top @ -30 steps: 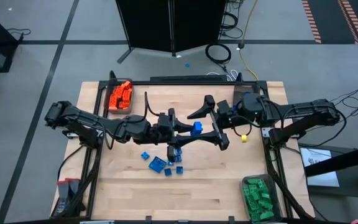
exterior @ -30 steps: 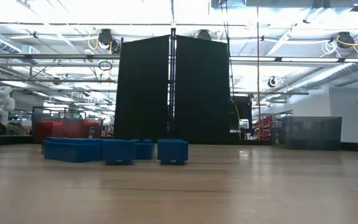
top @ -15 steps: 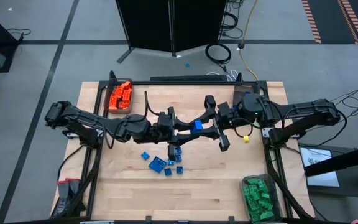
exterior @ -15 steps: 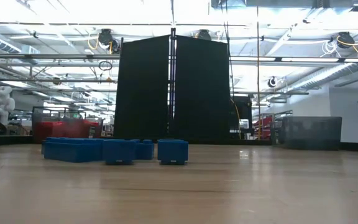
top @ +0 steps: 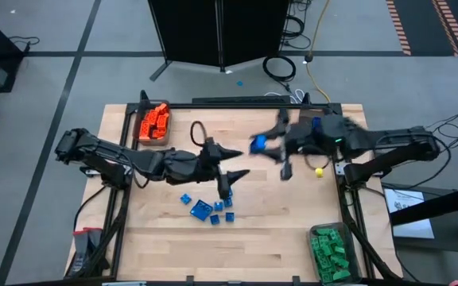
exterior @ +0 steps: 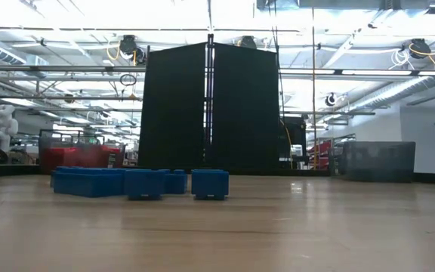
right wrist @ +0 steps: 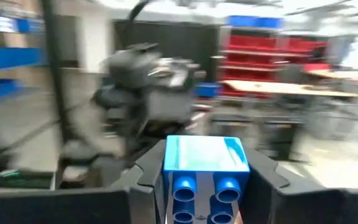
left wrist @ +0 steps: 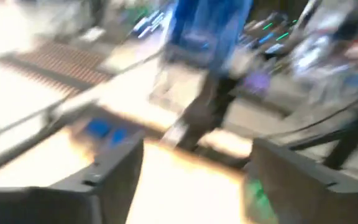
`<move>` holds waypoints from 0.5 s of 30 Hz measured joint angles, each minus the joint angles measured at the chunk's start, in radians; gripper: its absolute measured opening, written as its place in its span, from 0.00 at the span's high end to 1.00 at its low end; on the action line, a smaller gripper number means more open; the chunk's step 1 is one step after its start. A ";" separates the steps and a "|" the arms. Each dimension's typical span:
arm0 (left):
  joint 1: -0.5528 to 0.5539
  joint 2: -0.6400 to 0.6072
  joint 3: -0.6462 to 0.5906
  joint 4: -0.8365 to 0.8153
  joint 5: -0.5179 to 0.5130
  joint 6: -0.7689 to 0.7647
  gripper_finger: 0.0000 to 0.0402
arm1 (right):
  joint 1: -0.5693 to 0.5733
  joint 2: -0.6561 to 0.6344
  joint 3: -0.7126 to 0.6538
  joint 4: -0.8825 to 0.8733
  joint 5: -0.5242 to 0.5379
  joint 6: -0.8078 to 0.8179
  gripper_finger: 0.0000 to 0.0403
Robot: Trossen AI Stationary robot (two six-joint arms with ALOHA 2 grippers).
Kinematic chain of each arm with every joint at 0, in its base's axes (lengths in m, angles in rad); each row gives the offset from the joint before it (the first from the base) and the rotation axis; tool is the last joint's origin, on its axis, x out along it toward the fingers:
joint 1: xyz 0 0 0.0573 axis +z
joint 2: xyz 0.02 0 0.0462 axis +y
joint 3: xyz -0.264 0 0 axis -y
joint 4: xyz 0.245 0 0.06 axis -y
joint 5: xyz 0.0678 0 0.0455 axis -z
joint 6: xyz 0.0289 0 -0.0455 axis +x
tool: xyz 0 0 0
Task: Sort blocks
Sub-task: Put the blue game piece into the top right black bin
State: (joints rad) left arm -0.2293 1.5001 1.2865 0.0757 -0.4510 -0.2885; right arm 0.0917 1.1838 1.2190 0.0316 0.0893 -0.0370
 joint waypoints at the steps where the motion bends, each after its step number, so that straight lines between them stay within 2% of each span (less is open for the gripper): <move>1: 0.005 -0.009 0.000 -0.069 -0.029 -0.041 0.21 | -0.004 -0.024 0.000 -0.027 0.046 -0.010 0.70; 3: 0.016 -0.031 0.000 -0.183 -0.067 -0.113 0.15 | -0.016 -0.070 0.002 -0.092 0.147 -0.017 0.70; 5: 0.031 -0.051 0.000 -0.292 -0.078 -0.173 0.13 | -0.036 -0.115 0.002 -0.242 0.355 0.025 0.70; 7: 0.042 -0.066 0.000 -0.391 -0.078 -0.214 0.13 | -0.063 -0.157 0.001 -0.492 0.628 0.190 0.70; 9: 0.051 -0.071 0.000 -0.471 -0.078 -0.233 0.15 | -0.115 -0.189 0.001 -0.792 0.780 0.436 0.70; 12: 0.060 -0.075 0.000 -0.544 -0.081 -0.271 0.18 | -0.182 -0.198 -0.019 -1.136 0.791 0.765 0.70; 15: 0.061 -0.067 0.000 -0.581 -0.082 -0.279 0.20 | -0.243 -0.197 -0.093 -1.275 0.753 0.933 0.70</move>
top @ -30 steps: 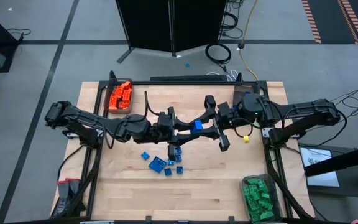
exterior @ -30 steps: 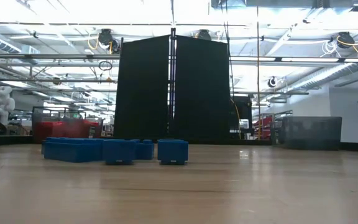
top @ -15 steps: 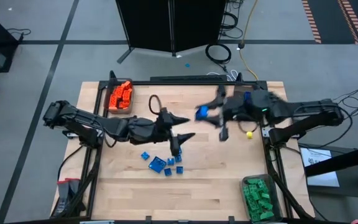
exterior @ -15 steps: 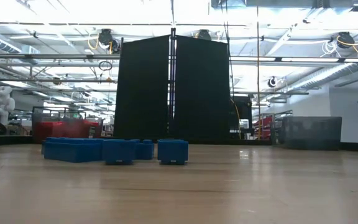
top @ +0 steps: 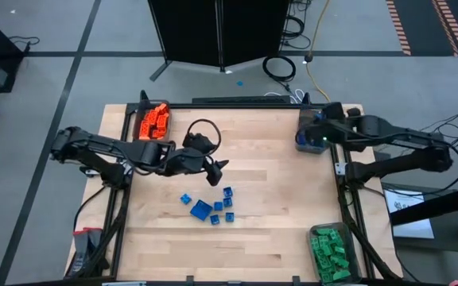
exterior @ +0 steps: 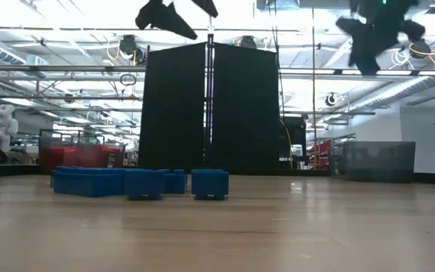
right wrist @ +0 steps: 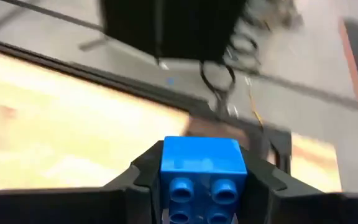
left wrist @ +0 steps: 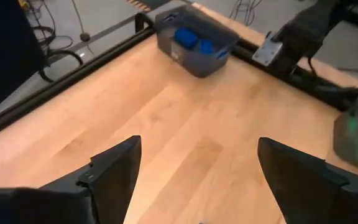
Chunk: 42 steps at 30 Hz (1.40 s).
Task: Sort blocks
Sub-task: Put the blue game piece into the top right black bin
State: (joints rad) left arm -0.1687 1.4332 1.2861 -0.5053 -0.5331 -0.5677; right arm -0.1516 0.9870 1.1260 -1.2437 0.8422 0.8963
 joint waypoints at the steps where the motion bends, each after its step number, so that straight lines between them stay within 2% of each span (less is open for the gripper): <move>1: 0.000 0.003 0.000 -0.011 0.000 0.000 0.21 | -0.021 -0.001 -0.033 0.002 -0.021 0.026 0.70; 3: 0.001 0.005 -0.001 -0.033 0.002 -0.004 0.21 | -0.068 -0.002 -0.112 0.031 -0.083 0.061 0.70; 7: 0.001 0.004 -0.001 -0.052 0.002 -0.025 0.22 | -0.164 0.004 -0.286 0.203 -0.224 0.069 0.70; 11: 0.001 0.004 -0.001 -0.108 0.008 -0.056 0.22 | -0.254 0.006 -0.400 0.364 -0.319 0.085 0.70; 17: -0.004 0.004 -0.001 -0.235 0.008 -0.130 0.22 | -0.360 0.039 -0.417 0.402 -0.317 0.086 0.70; 22: -0.004 0.004 -0.001 -0.293 0.008 -0.159 0.22 | -0.417 0.075 -0.417 0.411 -0.344 0.010 0.70; 24: -0.004 0.004 -0.001 -0.301 0.008 -0.160 0.22 | -0.431 0.086 -0.417 0.410 -0.360 0.001 0.63; 29: -0.004 0.004 -0.001 -0.301 0.012 -0.157 0.22 | -0.461 0.098 -0.417 0.412 -0.404 0.008 0.25; 32: -0.010 0.004 -0.001 -0.309 0.059 -0.113 0.22 | -0.471 0.098 -0.409 0.416 -0.437 -0.001 0.12; 36: -0.046 0.020 -0.001 -0.318 0.110 -0.026 0.22 | -0.477 0.095 -0.358 0.465 -0.516 -0.102 0.08; 42: -0.197 0.100 -0.011 -0.322 0.211 0.070 0.22 | -0.450 0.092 -0.197 0.555 -0.722 -0.294 0.13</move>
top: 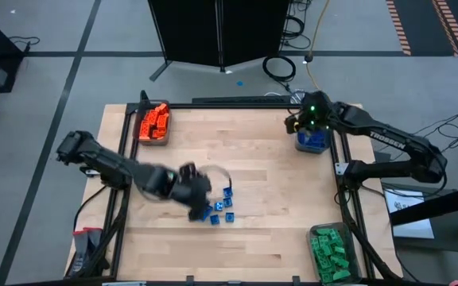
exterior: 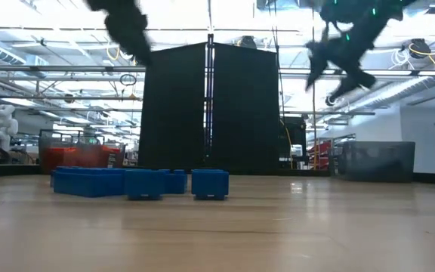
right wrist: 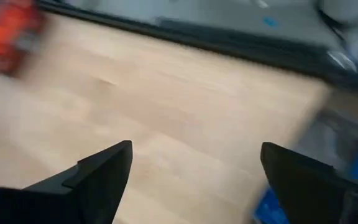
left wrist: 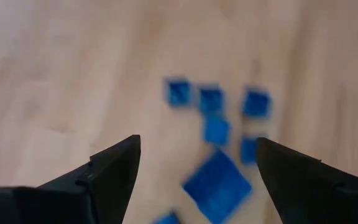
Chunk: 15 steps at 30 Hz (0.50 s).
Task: Sort blocks
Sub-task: Put the blue game piece into the top right black bin
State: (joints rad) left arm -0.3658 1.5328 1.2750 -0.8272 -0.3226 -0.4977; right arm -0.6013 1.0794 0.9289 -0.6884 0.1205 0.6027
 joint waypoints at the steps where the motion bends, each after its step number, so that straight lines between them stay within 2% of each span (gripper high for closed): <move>1: -0.034 0.017 -0.010 -0.002 0.005 0.016 0.22 | 0.009 0.000 0.029 0.010 -0.018 -0.018 0.14; 6: -0.156 0.112 -0.080 0.005 -0.016 0.033 0.22 | 0.047 0.000 0.162 0.014 -0.044 -0.074 0.16; 10: -0.197 0.166 -0.114 0.073 -0.004 -0.014 0.22 | 0.065 0.000 0.221 0.013 -0.044 -0.097 0.16; 15: -0.220 0.228 -0.120 0.135 -0.017 -0.012 0.22 | 0.077 0.000 0.231 0.007 -0.044 -0.102 0.16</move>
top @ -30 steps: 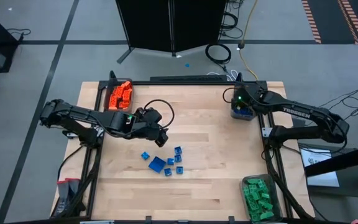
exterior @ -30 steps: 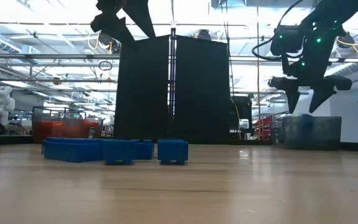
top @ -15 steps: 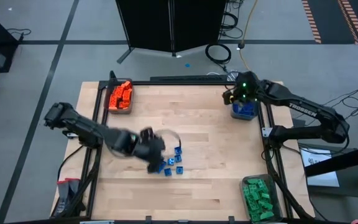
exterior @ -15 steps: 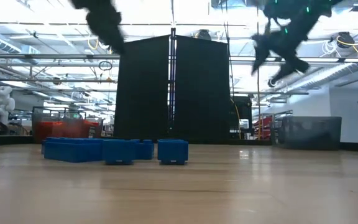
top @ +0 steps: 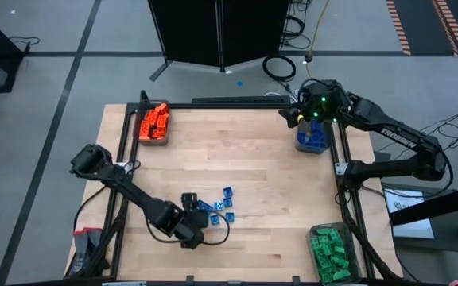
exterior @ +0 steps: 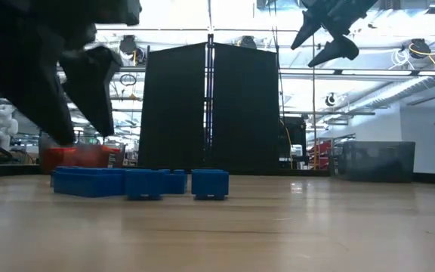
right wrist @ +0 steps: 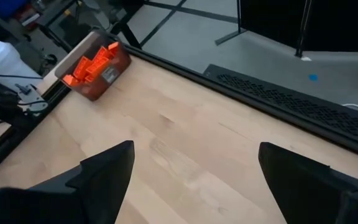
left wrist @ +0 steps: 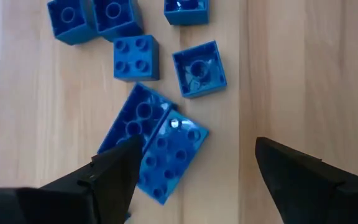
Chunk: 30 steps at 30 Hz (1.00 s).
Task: Sort blocks
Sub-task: Put the blue game piece into the top right black bin
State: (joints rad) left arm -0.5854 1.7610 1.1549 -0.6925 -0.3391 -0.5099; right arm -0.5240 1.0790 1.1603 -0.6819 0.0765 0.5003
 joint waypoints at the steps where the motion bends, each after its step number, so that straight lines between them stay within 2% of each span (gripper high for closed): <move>1: -0.001 0.014 0.000 0.008 -0.002 0.006 0.22 | 0.003 0.000 0.000 -0.005 0.000 0.000 0.16; 8: -0.005 0.119 0.000 0.051 0.005 0.034 0.22 | 0.022 0.000 0.000 -0.010 0.000 0.001 0.16; 14: -0.001 0.162 0.005 0.058 -0.013 0.085 0.22 | 0.023 0.000 0.000 -0.011 0.000 0.000 0.16; 20: 0.048 0.163 0.005 0.050 -0.013 0.106 0.22 | 0.023 0.000 0.000 -0.011 0.000 0.000 0.16; 30: 0.116 0.091 -0.001 -0.046 0.000 0.104 0.22 | 0.023 0.000 0.000 -0.011 0.000 0.006 0.16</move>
State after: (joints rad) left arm -0.4695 1.8522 1.1542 -0.7386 -0.3394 -0.4063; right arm -0.5011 1.0794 1.1603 -0.6933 0.0761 0.5068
